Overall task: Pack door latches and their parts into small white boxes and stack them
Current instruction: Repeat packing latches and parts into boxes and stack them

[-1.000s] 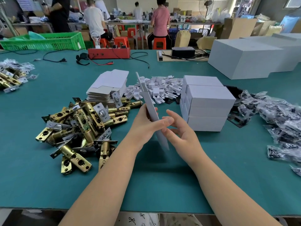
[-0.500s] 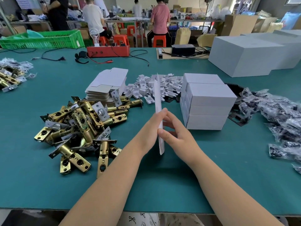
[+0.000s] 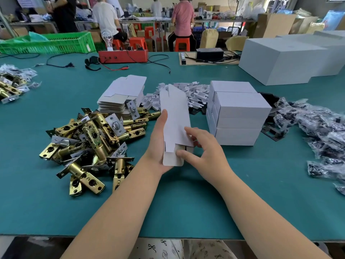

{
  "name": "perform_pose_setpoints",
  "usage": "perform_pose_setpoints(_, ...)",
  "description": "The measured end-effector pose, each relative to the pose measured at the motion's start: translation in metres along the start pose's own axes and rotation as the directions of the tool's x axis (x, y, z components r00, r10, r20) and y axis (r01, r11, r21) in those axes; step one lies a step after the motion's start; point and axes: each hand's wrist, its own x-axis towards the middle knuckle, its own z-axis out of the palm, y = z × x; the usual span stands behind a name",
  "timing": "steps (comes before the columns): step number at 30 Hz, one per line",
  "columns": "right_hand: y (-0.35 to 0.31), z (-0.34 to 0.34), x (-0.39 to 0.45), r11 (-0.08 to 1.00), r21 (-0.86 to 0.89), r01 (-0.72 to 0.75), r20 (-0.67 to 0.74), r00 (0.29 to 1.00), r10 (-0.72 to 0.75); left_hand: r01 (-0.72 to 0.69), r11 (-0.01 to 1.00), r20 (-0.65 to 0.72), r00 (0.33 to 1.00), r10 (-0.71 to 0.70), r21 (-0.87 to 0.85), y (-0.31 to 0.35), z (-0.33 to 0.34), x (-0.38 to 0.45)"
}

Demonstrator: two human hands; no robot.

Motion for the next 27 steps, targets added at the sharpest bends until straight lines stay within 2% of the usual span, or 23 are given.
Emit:
perform_pose_setpoints(4,-0.002,-0.001,0.001,0.998,-0.024,0.056,-0.106,0.993,-0.058,0.024,0.999,0.071,0.997,-0.026,0.033,-0.002,0.002,0.002)
perform_pose_setpoints(6,-0.007,0.000,0.000,0.978,-0.103,0.180,-0.202,0.959,-0.197,0.023,1.000,0.092,0.995,-0.024,0.014,-0.001,0.004,0.003)
perform_pose_setpoints(8,-0.009,0.004,0.000,0.937,-0.226,0.268,-0.296,0.897,-0.328,0.037,0.997,0.132,0.991,-0.029,-0.061,0.000,0.006,0.004)
perform_pose_setpoints(9,-0.010,0.005,0.000,0.932,-0.252,0.261,-0.330,0.882,-0.336,0.028,0.996,0.126,0.992,-0.017,-0.086,0.000,0.006,0.006)
perform_pose_setpoints(11,-0.011,0.005,0.001,0.959,-0.214,0.186,-0.369,0.893,-0.256,-0.044,0.999,0.071,0.996,0.046,-0.028,-0.003,0.004,0.009)
perform_pose_setpoints(14,-0.007,0.004,0.000,0.988,-0.116,0.104,-0.343,0.929,-0.138,-0.130,0.981,-0.048,0.989,0.138,0.143,-0.008,0.007,0.011)
perform_pose_setpoints(16,-0.005,0.002,-0.002,0.988,-0.093,0.119,-0.334,0.931,-0.144,-0.161,0.960,-0.057,0.982,0.178,0.228,-0.008,0.009,0.012)
perform_pose_setpoints(19,-0.006,0.001,-0.002,0.988,-0.062,0.141,-0.349,0.924,-0.154,-0.186,0.950,-0.077,0.975,0.211,0.250,-0.007,0.006,0.013)
perform_pose_setpoints(23,-0.005,0.002,-0.001,0.938,-0.230,0.258,-0.308,0.896,-0.322,-0.162,0.959,-0.072,0.980,0.183,0.232,-0.004,0.005,0.009)
perform_pose_setpoints(27,-0.006,0.000,-0.002,0.915,-0.301,0.269,-0.289,0.888,-0.357,-0.149,0.964,-0.093,0.981,0.173,0.219,-0.002,0.004,0.007)
